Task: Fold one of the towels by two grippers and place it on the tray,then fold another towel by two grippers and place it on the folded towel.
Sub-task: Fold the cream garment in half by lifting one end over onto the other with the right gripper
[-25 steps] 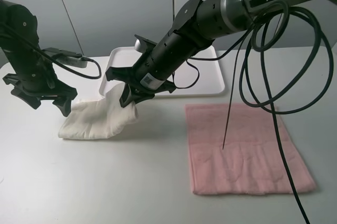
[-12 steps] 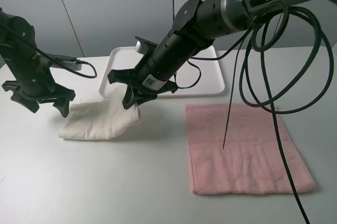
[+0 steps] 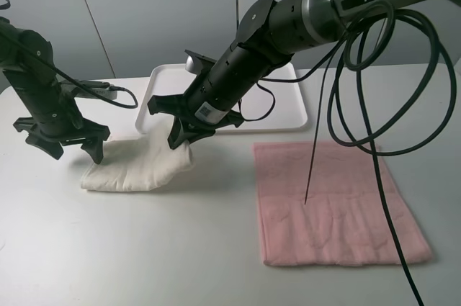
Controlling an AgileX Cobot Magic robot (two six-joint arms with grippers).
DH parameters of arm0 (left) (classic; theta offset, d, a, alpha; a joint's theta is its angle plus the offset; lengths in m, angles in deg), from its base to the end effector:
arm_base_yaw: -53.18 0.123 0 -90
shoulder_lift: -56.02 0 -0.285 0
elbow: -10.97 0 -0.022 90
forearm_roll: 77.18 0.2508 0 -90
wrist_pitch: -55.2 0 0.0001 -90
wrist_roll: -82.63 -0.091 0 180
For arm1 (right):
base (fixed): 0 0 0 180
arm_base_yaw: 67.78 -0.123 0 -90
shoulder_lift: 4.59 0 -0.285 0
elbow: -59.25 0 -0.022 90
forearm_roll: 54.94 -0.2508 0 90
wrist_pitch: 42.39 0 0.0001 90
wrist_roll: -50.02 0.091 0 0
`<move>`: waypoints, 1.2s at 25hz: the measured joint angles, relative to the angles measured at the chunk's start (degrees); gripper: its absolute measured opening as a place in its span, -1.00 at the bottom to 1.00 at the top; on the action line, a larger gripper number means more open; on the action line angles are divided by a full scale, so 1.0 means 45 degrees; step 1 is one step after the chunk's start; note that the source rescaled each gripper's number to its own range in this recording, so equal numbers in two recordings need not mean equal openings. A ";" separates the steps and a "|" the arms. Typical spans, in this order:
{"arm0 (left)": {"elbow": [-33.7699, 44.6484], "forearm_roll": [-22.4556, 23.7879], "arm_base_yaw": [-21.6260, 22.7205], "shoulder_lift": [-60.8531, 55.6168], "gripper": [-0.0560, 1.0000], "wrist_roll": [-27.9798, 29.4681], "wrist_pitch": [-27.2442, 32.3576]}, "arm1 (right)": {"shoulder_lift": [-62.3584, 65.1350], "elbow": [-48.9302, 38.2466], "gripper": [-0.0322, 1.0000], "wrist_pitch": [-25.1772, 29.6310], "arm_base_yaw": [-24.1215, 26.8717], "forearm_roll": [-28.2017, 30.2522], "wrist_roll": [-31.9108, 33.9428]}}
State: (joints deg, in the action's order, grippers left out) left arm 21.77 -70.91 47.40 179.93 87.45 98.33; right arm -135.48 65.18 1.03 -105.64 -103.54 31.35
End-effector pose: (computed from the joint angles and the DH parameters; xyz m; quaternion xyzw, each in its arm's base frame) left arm 0.3552 -0.0291 0.1080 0.0476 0.9980 0.0362 0.0223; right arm 0.3147 0.3041 0.1410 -0.1927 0.9259 0.3227 0.0390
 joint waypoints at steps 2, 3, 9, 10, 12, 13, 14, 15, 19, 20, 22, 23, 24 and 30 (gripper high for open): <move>0.0000 0.0000 0.0000 0.0128 0.96 -0.0012 0.0000 | 0.0000 0.0000 -0.81 0.0000 0.0000 0.0000 0.0000; 0.0000 0.0000 0.0000 0.0159 0.96 -0.0032 0.0000 | 0.0000 0.0000 -0.81 0.0000 0.0000 0.0000 0.0000; 0.0000 0.0046 0.0000 0.0179 0.96 0.0042 0.0000 | 0.0000 0.0000 -0.81 0.0000 0.0000 -0.0202 0.0000; 0.0000 0.0070 0.0000 0.0179 0.96 0.0054 0.0000 | 0.0000 0.0000 -0.81 0.0000 0.0000 -0.0351 -0.0026; 0.0000 0.0071 0.0000 0.0179 0.96 0.0075 -0.0019 | 0.0000 0.0000 -0.81 0.0000 0.0000 -0.0605 -0.0026; 0.0000 0.0089 0.0000 0.0179 0.96 0.0102 -0.0019 | 0.0000 0.0000 -0.81 0.0000 0.0000 -0.0701 -0.0026; 0.0000 0.0089 0.0000 0.0179 0.96 0.0126 -0.0019 | 0.0000 0.0000 -0.81 0.0000 0.0000 -0.0758 -0.0050; 0.0000 0.0089 0.0000 0.0179 0.96 0.0126 -0.0019 | 0.0000 0.0000 -0.81 0.0000 0.0000 -0.0864 -0.0050; 0.0000 0.0089 0.0000 0.0179 0.96 0.0126 -0.0115 | 0.0000 0.0000 -0.81 -0.0063 0.0000 -0.1383 -0.0073; 0.0000 0.0089 0.0000 0.0179 0.96 0.0126 -0.0115 | 0.0000 0.0000 -0.81 -0.0141 0.0000 -0.1503 -0.0097; 0.0000 0.0089 0.0000 0.0179 0.96 0.0126 -0.0149 | 0.0000 0.0000 -0.81 -0.0221 0.0000 -0.1774 -0.0140; 0.0000 0.0089 0.0000 0.0179 0.96 0.0126 -0.0171 | 0.0000 0.0000 -0.81 -0.0280 0.0000 -0.1852 -0.0167; 0.0000 0.0089 0.0000 0.0179 0.96 0.0126 -0.0200 | 0.0000 0.0000 -0.81 -0.0308 0.0000 -0.1949 -0.0191; 0.0000 0.0119 0.0000 0.0188 0.96 0.0150 -0.0273 | -0.0245 0.0000 -0.81 -0.0470 0.0000 -0.3274 -0.0711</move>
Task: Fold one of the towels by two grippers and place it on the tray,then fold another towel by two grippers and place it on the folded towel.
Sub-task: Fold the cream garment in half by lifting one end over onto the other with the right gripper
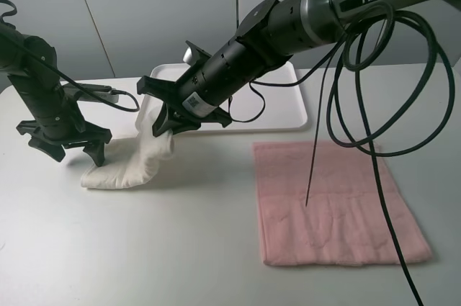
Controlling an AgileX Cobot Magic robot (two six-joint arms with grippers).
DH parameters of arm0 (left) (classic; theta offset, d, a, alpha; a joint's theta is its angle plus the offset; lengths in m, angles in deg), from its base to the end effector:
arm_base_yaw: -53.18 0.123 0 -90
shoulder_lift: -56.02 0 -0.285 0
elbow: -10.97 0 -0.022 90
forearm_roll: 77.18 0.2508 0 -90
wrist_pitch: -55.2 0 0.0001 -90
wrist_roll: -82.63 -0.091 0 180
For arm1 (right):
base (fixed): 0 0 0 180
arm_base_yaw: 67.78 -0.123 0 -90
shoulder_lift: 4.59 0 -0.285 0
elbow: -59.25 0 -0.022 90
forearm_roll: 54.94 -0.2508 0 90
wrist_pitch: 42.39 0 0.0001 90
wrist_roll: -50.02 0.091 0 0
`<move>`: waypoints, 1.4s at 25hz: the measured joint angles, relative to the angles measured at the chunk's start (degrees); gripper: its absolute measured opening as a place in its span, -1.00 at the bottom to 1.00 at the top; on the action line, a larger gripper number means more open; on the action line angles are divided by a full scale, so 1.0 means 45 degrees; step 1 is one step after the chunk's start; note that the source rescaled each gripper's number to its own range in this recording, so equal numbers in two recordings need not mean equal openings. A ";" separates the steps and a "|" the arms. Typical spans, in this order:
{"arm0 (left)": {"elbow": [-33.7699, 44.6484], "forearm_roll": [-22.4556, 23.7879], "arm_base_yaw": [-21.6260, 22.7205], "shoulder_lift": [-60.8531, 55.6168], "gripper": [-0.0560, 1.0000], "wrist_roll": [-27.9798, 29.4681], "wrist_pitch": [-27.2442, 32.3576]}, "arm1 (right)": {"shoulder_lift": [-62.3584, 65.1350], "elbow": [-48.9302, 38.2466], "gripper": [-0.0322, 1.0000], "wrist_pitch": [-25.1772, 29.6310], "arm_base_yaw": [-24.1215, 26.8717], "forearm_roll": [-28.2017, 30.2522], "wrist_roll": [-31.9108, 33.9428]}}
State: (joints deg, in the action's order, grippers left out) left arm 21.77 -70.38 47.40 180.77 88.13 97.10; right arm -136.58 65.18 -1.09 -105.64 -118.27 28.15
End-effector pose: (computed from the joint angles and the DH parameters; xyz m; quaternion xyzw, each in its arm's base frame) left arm 0.3569 -0.0289 0.1029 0.0457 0.9979 0.0382 0.0261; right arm 0.3189 0.3160 0.1430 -0.1144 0.9098 0.3970 0.0388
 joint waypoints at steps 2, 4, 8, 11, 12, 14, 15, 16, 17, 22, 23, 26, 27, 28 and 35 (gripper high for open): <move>0.0000 0.0000 0.0000 0.0000 0.96 0.0000 -0.0008 | -0.0313 0.0000 -0.81 0.0000 0.0000 -0.1091 -0.0757; 0.0000 0.0000 0.0000 0.0000 0.96 0.0024 -0.0008 | -0.0542 0.0000 -0.81 0.0000 0.0000 -0.2197 -0.1460; 0.0000 0.0000 0.0000 0.0000 0.96 0.0024 -0.0030 | -0.0894 0.0000 -0.81 -0.0020 0.0000 -0.3360 -0.2269; 0.0000 0.0006 0.0000 0.0000 0.96 0.0024 -0.0030 | -0.1245 0.0000 -0.81 0.0098 0.0000 -0.4422 -0.3000; 0.0000 0.0006 0.0000 0.0000 0.96 0.0024 -0.0030 | -0.1344 0.0000 -0.81 0.0098 0.0000 -0.4732 -0.3228; 0.0000 0.0006 0.0000 0.0000 0.96 0.0024 -0.0055 | -0.1422 0.0000 -0.81 0.0023 -0.0109 -0.5129 -0.3594; 0.0000 0.0006 0.0000 0.0000 0.96 0.0024 -0.0055 | -0.1422 0.0000 -0.81 -0.0085 -0.0202 -0.5200 -0.3695; 0.0000 0.0006 0.0000 0.0000 0.96 0.0024 -0.0079 | -0.1422 0.0000 -0.81 -0.0160 -0.0295 -0.5352 -0.3816; 0.0000 0.0006 0.0000 0.0000 0.96 0.0024 -0.0079 | -0.1422 0.0000 -0.81 -0.0239 -0.0365 -0.5483 -0.3971; 0.0000 0.0006 0.0000 0.0000 0.96 0.0024 -0.0079 | -0.1679 0.0000 -0.81 -0.0461 -0.0642 -0.5900 -0.4294; 0.0000 0.0006 0.0000 0.0000 0.96 0.0024 -0.0079 | -0.1814 0.0000 -0.81 -0.0461 -0.0703 -0.6025 -0.4362; 0.0000 0.0006 0.0000 0.0000 0.96 0.0024 -0.0079 | -0.2165 0.0000 -0.81 -0.0487 -0.0767 -0.6698 -0.4777; 0.0000 0.0006 0.0000 0.0000 0.96 0.0024 -0.0104 | -0.2250 0.0000 -0.81 -0.0487 -0.0767 -0.6996 -0.4973; 0.0000 0.0006 0.0000 0.0000 0.96 0.0024 -0.0104 | -0.2302 0.0000 -0.81 -0.0487 -0.0767 -0.7343 -0.5208; 0.0000 -0.0153 0.0000 0.0000 0.96 -0.0170 -0.0194 | -0.2328 0.0000 -0.81 -0.0487 -0.0921 -0.8004 -0.6283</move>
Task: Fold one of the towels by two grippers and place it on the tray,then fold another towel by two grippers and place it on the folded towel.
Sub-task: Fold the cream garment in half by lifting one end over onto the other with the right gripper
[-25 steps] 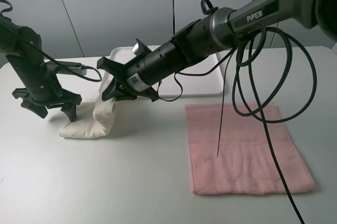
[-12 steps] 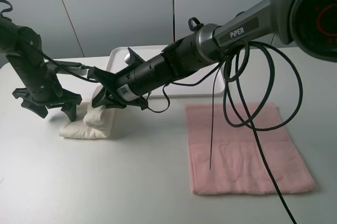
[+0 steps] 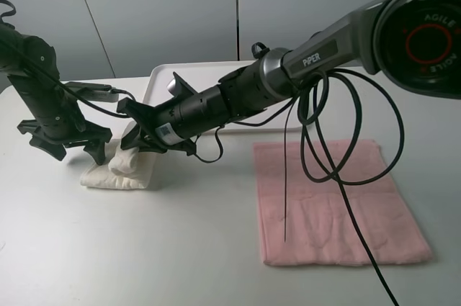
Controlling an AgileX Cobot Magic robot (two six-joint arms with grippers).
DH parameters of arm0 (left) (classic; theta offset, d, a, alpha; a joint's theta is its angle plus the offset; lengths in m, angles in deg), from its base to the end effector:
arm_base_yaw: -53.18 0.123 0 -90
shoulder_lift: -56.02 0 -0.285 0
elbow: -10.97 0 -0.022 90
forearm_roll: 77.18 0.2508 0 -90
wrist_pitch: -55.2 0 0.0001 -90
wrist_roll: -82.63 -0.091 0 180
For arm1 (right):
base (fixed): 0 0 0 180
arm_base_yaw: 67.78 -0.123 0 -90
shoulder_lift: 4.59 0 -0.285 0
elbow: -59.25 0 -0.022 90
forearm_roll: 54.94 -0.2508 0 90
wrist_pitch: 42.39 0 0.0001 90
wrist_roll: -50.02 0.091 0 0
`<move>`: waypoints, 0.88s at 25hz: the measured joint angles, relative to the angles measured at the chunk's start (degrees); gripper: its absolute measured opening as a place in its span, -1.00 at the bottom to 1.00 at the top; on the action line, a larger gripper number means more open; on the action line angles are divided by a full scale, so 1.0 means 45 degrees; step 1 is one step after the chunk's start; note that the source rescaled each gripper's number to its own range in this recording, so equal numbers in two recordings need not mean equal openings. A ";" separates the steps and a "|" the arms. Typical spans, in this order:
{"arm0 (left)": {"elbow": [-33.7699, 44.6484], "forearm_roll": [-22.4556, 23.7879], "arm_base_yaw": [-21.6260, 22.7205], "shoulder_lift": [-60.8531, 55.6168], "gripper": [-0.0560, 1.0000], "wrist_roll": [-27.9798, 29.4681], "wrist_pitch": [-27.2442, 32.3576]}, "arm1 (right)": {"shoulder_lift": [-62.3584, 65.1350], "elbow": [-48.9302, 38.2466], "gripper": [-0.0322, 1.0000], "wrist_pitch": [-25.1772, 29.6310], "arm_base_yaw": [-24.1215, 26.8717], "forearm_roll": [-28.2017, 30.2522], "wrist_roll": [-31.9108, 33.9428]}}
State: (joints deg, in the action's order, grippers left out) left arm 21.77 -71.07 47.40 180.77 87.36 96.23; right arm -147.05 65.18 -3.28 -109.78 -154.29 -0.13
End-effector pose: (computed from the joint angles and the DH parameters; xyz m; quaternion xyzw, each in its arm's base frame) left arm 0.3582 -0.0299 0.1029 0.0483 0.9977 0.0333 0.0330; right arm 0.3112 0.3565 0.0850 -0.0684 0.8612 0.5001 0.0603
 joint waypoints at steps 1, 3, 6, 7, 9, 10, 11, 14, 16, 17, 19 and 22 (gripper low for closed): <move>0.0000 0.0000 0.0000 0.0000 0.96 -0.0035 -0.0011 | 0.0000 0.0000 -0.81 -0.0022 -0.0051 -0.0022 -0.0029; 0.0000 -0.0024 0.0000 0.0000 0.96 -0.0044 -0.0011 | 0.0000 0.0000 -0.81 -0.0107 -0.0175 -0.0022 -0.0133; 0.0000 -0.0024 0.0000 0.0000 0.96 -0.0067 -0.0011 | 0.0000 0.0000 -0.81 -0.0498 -0.0338 -0.0055 -0.0191; 0.0000 -0.0024 0.0000 0.0000 0.96 -0.0067 -0.0011 | 0.0000 0.0032 -0.81 -0.0621 -0.0421 -0.0055 -0.0191; 0.0000 -0.0024 0.0000 0.0000 0.96 -0.0067 -0.0011 | -0.0025 0.0254 -0.81 -0.0712 -0.0568 -0.0055 -0.0191; 0.0000 -0.0024 0.0000 0.0000 0.96 -0.0067 -0.0011 | -0.0025 0.0415 -0.81 -0.0752 -0.0653 -0.0055 -0.0191; 0.0000 -0.0024 0.0000 0.0000 0.96 -0.0067 -0.0011 | -0.0025 0.0574 -0.81 -0.0852 -0.0697 -0.0055 -0.0191; 0.0000 -0.0024 0.0031 0.0000 0.96 -0.0067 -0.0011 | -0.0025 0.0727 -0.81 -0.1110 -0.0804 -0.0028 -0.0191; 0.0000 -0.0024 0.0031 0.0000 0.96 -0.0067 -0.0031 | -0.0025 0.0727 -0.81 -0.1187 -0.0831 -0.0028 -0.0191; 0.0000 -0.0024 0.0031 0.0000 0.96 -0.0067 -0.0031 | -0.0025 0.0741 -0.81 -0.1250 -0.0880 -0.0028 -0.0191; 0.0000 -0.0001 0.0031 0.0000 0.96 -0.0067 -0.0031 | -0.0025 0.0741 -0.81 -0.1525 -0.0967 -0.0028 -0.0168; 0.0000 0.0027 0.0031 0.0000 0.96 -0.0067 -0.0031 | -0.0025 0.0741 -0.81 -0.1989 -0.1157 -0.0028 -0.0144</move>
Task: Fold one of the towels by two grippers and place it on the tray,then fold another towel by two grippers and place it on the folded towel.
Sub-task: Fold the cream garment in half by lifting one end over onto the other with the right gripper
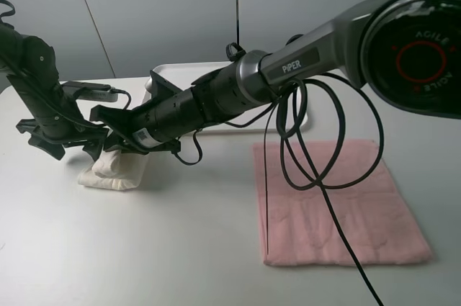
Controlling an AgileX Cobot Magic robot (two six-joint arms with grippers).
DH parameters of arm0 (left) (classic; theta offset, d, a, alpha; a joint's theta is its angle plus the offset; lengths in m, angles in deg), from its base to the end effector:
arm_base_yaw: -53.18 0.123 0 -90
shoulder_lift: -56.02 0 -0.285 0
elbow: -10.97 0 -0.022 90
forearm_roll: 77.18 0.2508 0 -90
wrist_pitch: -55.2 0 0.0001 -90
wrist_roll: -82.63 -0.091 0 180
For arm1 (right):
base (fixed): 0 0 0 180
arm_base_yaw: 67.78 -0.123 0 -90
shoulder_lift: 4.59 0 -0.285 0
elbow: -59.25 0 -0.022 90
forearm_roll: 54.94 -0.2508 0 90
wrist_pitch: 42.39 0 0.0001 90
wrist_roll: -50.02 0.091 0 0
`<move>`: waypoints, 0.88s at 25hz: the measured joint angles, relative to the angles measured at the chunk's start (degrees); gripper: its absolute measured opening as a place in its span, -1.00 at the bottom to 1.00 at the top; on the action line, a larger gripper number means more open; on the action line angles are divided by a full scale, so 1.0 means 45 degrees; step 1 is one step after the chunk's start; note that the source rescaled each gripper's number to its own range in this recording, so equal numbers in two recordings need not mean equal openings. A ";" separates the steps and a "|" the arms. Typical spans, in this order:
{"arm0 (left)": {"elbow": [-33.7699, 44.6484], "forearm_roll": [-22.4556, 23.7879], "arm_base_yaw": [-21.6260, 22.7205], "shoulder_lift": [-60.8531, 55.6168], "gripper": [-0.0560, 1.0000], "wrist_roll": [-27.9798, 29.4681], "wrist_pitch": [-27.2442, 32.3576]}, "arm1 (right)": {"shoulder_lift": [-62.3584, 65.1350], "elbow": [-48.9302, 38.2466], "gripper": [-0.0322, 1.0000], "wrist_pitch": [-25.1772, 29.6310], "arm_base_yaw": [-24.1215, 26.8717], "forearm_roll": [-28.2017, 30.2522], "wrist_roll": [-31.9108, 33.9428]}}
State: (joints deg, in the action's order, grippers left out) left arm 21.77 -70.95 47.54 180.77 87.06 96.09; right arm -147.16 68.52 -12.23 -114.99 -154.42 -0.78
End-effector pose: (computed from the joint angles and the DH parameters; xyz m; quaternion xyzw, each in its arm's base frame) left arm 0.3585 -0.0289 0.1030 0.0505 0.9976 0.0340 0.0341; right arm 0.2972 0.3876 0.0918 -0.0905 0.8707 0.4712 0.1078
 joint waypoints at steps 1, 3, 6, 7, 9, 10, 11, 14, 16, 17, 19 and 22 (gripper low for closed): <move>0.0000 0.0000 0.0000 0.0000 0.96 0.0000 0.0000 | 0.0000 0.0000 -0.81 -0.0167 -0.0036 0.0000 0.0000; 0.0000 0.0000 0.0000 0.0000 0.96 0.0000 0.0000 | 0.0000 0.0017 -0.81 -0.0437 -0.0141 0.0000 0.0079; 0.0000 0.0000 0.0000 0.0000 0.96 0.0000 0.0000 | 0.0000 0.0017 -0.81 -0.0689 -0.0220 0.0000 0.0141; 0.0000 0.0000 0.0000 0.0000 0.96 0.0000 0.0000 | 0.0000 0.0017 -0.81 -0.0689 -0.0220 0.0000 0.0185; 0.0000 0.0000 0.0000 0.0000 0.96 0.0000 0.0000 | 0.0000 0.0017 -0.81 -0.0721 -0.0245 0.0000 0.0192; 0.0000 0.0000 0.0000 0.0000 0.96 0.0000 0.0000 | 0.0000 0.0017 -0.81 -0.0738 -0.0245 0.0000 0.0254; 0.0000 0.0000 0.0000 0.0000 0.96 0.0000 0.0000 | 0.0000 0.0017 -0.81 -0.0779 -0.0245 0.0000 0.0283; 0.0000 0.0000 0.0000 0.0000 0.96 -0.0010 0.0000 | 0.0000 0.0017 -0.81 -0.0773 -0.0268 0.0000 0.0332; 0.0000 0.0000 0.0000 0.0000 0.96 -0.0010 0.0000 | 0.0000 0.0017 -0.81 -0.0773 -0.0268 0.0000 0.0332; 0.0000 0.0000 0.0000 0.0000 0.96 -0.0010 0.0000 | 0.0000 0.0017 -0.81 -0.0773 -0.0268 0.0000 0.0332; 0.0000 0.0000 0.0000 0.0000 0.96 -0.0010 0.0000 | 0.0000 0.0017 -0.81 -0.0773 -0.0268 0.0000 0.0332; 0.0000 0.0000 0.0000 0.0000 0.96 -0.0010 0.0000 | 0.0000 0.0017 -0.81 -0.0773 -0.0268 0.0000 0.0341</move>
State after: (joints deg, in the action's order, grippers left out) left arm 21.77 -70.95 47.54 180.77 87.01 96.09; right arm -147.16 68.60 -15.70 -116.19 -154.42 0.76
